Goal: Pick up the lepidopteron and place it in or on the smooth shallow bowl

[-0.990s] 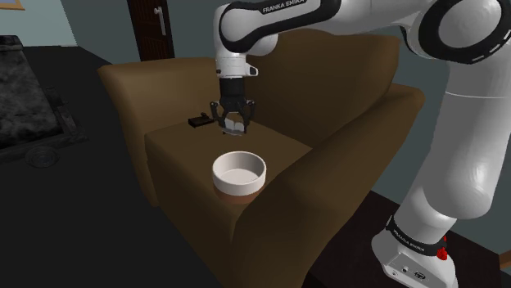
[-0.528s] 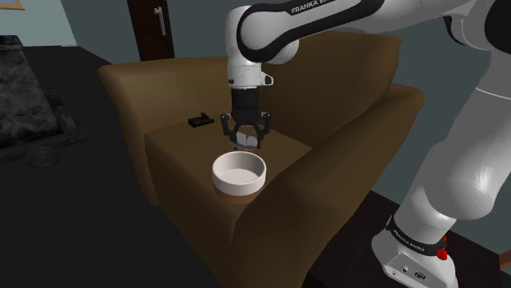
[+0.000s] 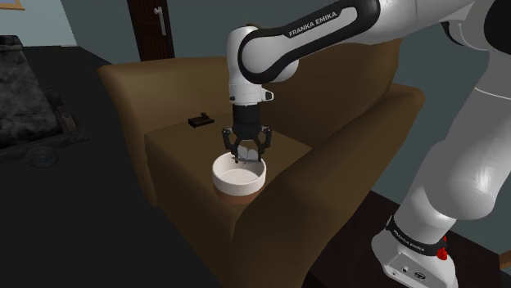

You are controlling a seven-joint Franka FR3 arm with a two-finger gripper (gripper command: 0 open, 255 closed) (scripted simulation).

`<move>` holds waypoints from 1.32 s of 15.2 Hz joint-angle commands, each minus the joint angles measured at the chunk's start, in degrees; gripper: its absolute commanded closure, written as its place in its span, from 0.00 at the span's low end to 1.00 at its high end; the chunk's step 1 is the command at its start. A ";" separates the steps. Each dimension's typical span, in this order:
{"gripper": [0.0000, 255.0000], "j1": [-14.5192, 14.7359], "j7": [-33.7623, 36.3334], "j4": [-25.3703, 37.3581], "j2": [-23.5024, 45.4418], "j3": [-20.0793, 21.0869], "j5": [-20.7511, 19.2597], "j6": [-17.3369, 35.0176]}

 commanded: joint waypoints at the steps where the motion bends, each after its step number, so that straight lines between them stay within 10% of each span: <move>1: 1.00 0.04 -0.18 -0.84 0.64 0.04 -0.07 1.48; 11: 1.00 0.11 -0.36 -1.93 1.44 0.10 -0.15 3.34; 12: 0.00 0.11 -0.36 -1.93 1.44 0.10 -0.15 3.34; 20: 0.00 -0.48 -0.27 2.73 0.44 -0.47 -0.48 -2.39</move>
